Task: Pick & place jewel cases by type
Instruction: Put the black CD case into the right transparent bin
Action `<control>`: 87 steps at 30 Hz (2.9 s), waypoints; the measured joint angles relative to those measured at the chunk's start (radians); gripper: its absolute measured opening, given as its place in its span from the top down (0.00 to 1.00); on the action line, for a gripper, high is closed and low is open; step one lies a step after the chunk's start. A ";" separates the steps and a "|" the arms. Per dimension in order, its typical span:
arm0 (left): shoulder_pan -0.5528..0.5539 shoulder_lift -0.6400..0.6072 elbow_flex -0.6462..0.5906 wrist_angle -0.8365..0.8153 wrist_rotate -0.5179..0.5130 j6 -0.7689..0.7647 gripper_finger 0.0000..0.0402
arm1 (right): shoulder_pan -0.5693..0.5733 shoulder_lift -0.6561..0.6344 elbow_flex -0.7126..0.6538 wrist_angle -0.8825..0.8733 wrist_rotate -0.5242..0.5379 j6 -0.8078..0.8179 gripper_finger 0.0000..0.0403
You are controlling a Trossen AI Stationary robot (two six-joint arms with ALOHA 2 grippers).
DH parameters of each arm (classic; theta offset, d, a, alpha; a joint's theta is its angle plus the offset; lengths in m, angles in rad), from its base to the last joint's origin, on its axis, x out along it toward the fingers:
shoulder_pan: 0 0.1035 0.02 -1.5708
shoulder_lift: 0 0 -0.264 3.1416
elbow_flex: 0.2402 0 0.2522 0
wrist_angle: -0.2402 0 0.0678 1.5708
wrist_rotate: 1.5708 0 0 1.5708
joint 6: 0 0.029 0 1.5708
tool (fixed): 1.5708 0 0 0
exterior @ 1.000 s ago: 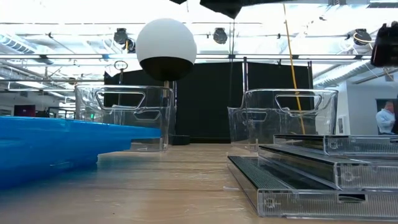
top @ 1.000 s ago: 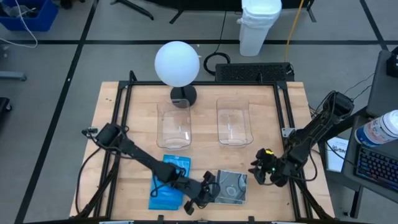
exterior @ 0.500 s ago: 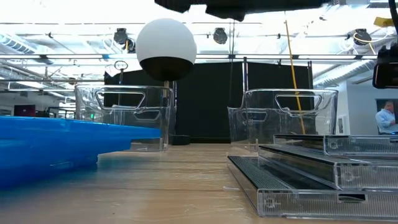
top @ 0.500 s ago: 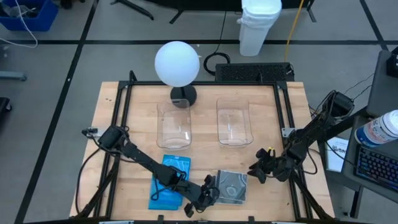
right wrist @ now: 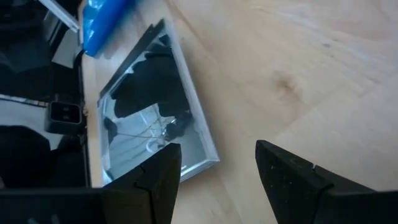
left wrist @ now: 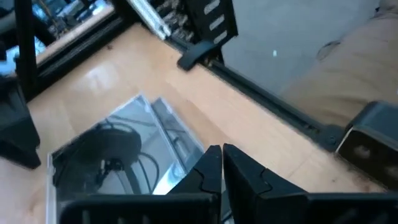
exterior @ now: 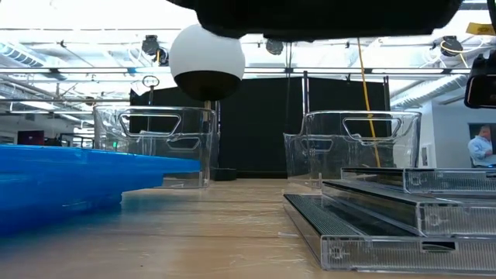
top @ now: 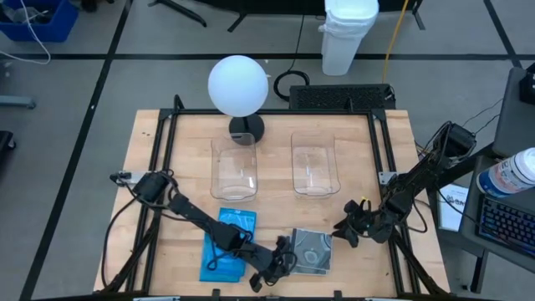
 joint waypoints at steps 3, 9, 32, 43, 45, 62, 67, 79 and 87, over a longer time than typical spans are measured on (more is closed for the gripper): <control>0.001 0.003 0.000 -0.003 0.000 0.002 0.97 | -0.001 0.000 0.000 0.007 0.001 -0.002 0.51; -0.003 0.001 0.000 -0.003 0.020 0.017 0.98 | -0.001 0.000 0.000 0.007 0.000 0.008 0.51; 0.019 0.024 0.000 -0.010 0.016 -0.053 0.88 | -0.001 0.162 0.003 0.164 -0.027 0.055 0.51; 0.054 0.072 0.000 0.003 0.026 -0.099 0.88 | -0.001 0.164 0.002 0.175 -0.024 0.034 0.51; 0.055 0.071 0.000 0.005 0.024 -0.107 0.88 | -0.002 0.164 0.002 0.173 -0.023 0.033 0.51; 0.084 0.071 0.011 -0.007 0.016 -0.108 0.88 | -0.002 0.164 0.001 0.174 -0.021 0.009 0.51; 0.098 0.071 0.011 0.001 0.016 -0.108 0.88 | -0.002 0.164 0.002 0.154 -0.021 0.034 0.51; 0.134 0.074 0.011 0.036 0.016 -0.111 0.88 | -0.003 0.164 0.002 0.153 -0.066 0.026 0.51; 0.132 0.168 0.091 0.059 0.065 -0.123 0.88 | -0.003 0.164 0.001 0.156 -0.071 0.009 0.56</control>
